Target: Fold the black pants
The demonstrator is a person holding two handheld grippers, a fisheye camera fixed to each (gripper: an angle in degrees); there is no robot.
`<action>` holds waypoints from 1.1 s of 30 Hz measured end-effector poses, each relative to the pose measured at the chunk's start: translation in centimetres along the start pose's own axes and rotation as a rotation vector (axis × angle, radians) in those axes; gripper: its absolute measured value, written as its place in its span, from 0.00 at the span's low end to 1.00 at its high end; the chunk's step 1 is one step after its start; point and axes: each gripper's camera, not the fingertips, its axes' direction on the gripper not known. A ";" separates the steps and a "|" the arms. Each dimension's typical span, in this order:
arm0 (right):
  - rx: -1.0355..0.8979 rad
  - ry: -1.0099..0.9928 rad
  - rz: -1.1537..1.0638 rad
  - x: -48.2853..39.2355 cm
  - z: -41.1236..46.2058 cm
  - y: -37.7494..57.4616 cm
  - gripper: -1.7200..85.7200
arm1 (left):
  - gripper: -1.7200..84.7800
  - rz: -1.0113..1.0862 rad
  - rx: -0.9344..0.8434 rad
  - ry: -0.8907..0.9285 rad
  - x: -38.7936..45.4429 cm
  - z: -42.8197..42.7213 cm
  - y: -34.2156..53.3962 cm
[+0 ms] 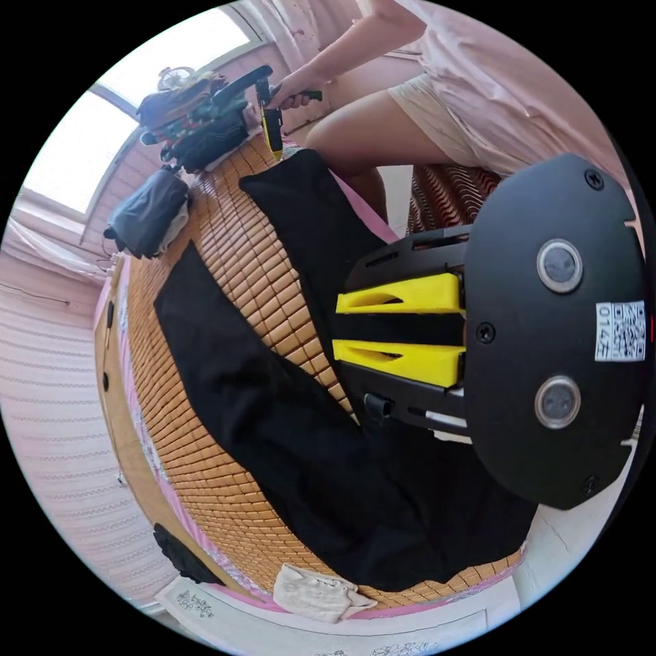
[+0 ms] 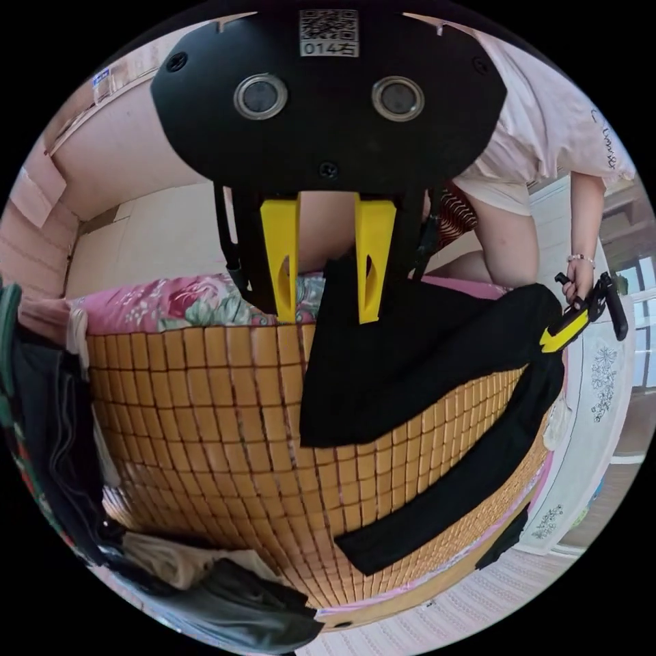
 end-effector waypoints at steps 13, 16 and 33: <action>0.112 -0.061 -0.102 1.8 -6.1 0.2 0.01 | 0.01 0.033 -0.218 -0.020 -0.2 7.3 -4.6; 0.129 -0.058 -0.092 3.4 -7.2 -0.7 0.01 | 0.01 0.025 -0.136 -0.016 -0.9 5.4 -5.8; 0.022 0.264 -0.180 -3.9 3.0 -5.2 0.01 | 0.06 -0.031 -0.160 0.016 -2.2 2.2 1.1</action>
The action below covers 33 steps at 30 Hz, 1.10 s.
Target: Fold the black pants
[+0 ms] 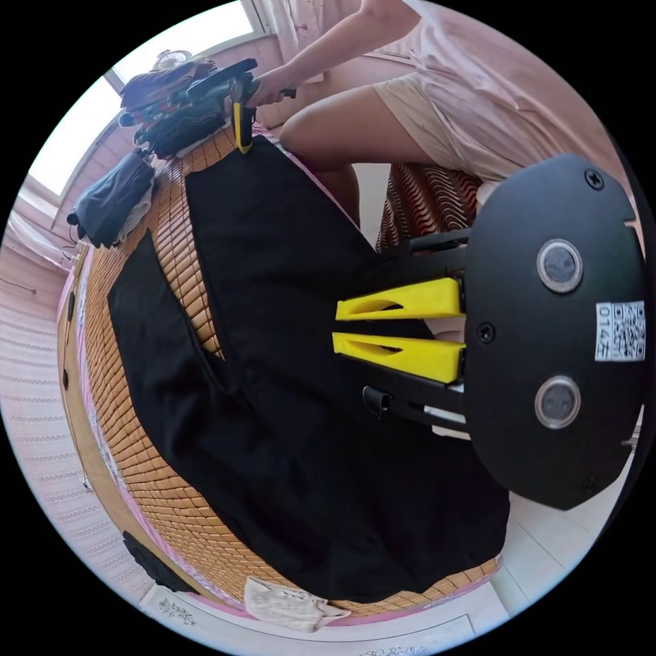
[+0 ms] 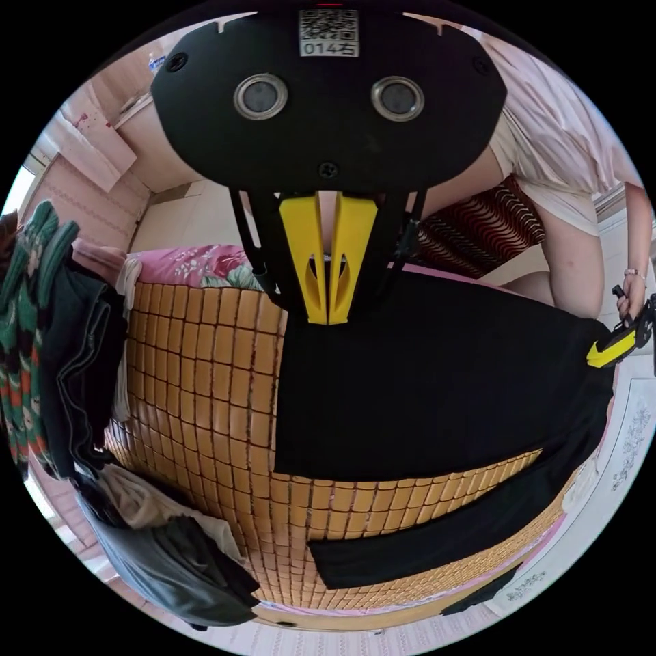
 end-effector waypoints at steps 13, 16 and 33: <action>0.140 -0.027 -0.198 -7.6 -6.2 -10.4 0.04 | 0.07 -0.400 0.190 -0.060 -14.4 -9.1 11.8; 0.189 0.013 -0.232 -10.8 -6.9 -15.6 0.07 | 0.07 -0.481 0.228 -0.123 -20.8 -11.7 12.6; 0.141 0.261 0.034 -11.5 -0.1 -22.5 0.02 | 0.07 -0.942 0.185 -0.238 -46.1 -8.9 9.5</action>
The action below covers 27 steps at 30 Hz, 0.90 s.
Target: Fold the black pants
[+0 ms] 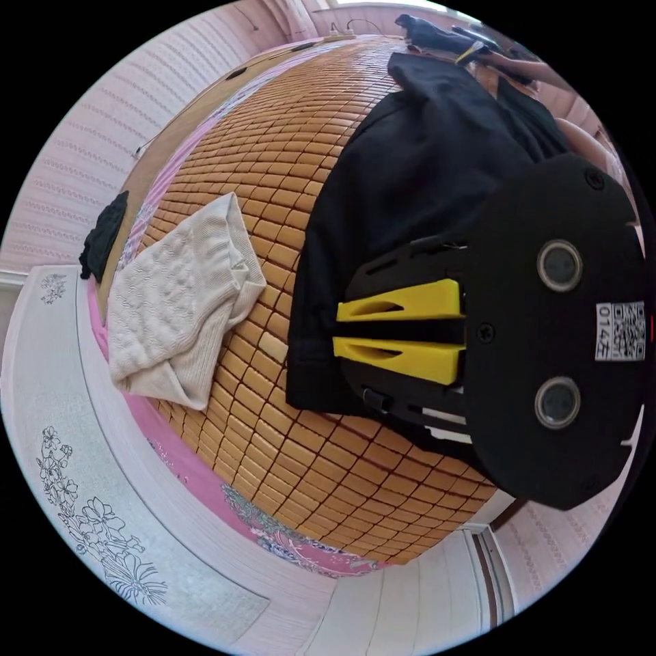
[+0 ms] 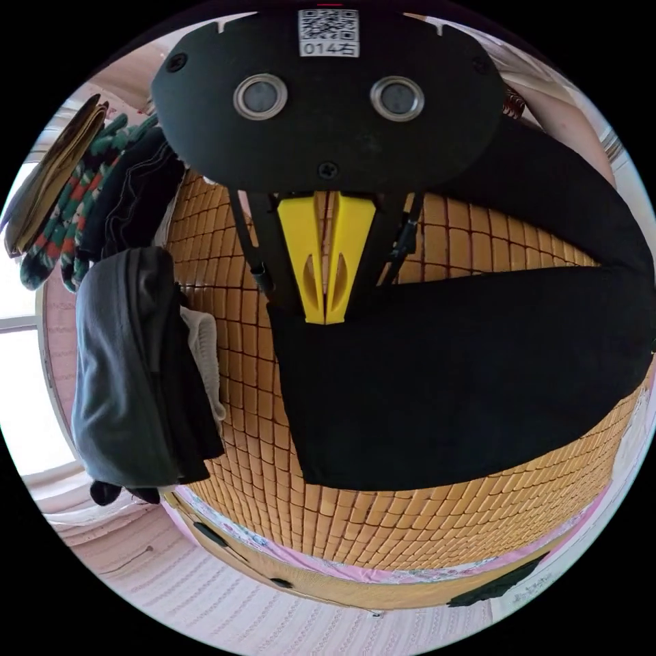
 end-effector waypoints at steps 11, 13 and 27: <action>0.063 -0.007 -0.071 0.9 -3.8 0.6 0.03 | 0.05 -0.043 0.050 -0.003 -0.9 -3.1 -0.1; 0.131 -0.033 -0.087 0.6 -4.8 -1.3 0.07 | 0.05 0.043 0.142 0.020 0.4 -5.8 0.2; 0.093 -0.249 0.049 5.0 -0.3 -5.1 0.02 | 0.06 0.868 -0.069 0.055 25.9 -3.8 0.5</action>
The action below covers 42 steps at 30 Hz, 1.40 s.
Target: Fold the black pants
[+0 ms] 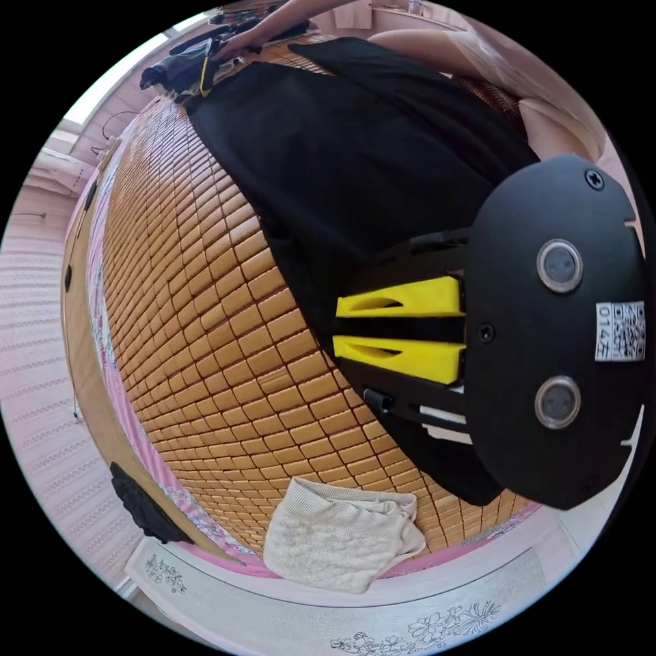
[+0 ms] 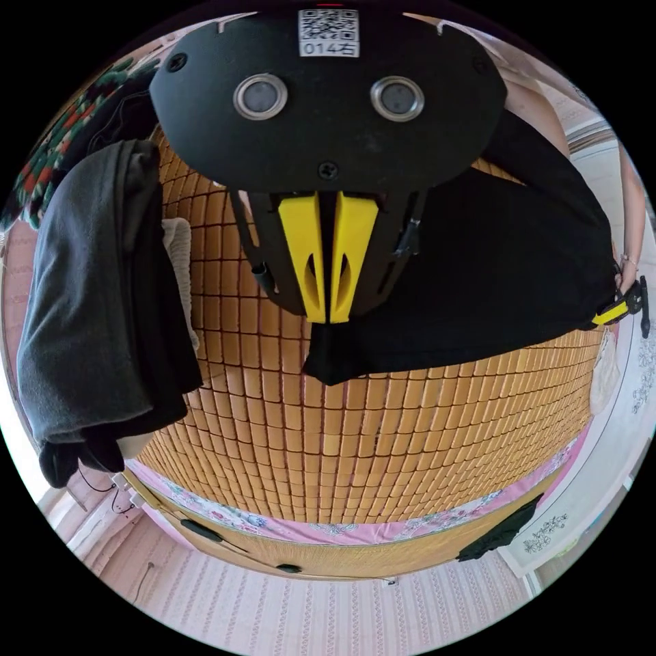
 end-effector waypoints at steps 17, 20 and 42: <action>0.105 0.020 -0.043 5.3 -8.4 14.5 0.11 | 0.10 -0.254 0.236 0.043 -5.3 -11.8 12.4; 0.054 0.033 -0.014 6.7 -9.9 22.2 0.08 | 0.09 -0.304 0.233 0.050 -5.2 -14.4 21.5; -0.123 -0.345 0.395 19.9 -9.7 40.6 0.14 | 0.11 -1.028 0.305 0.440 -11.3 -17.2 66.6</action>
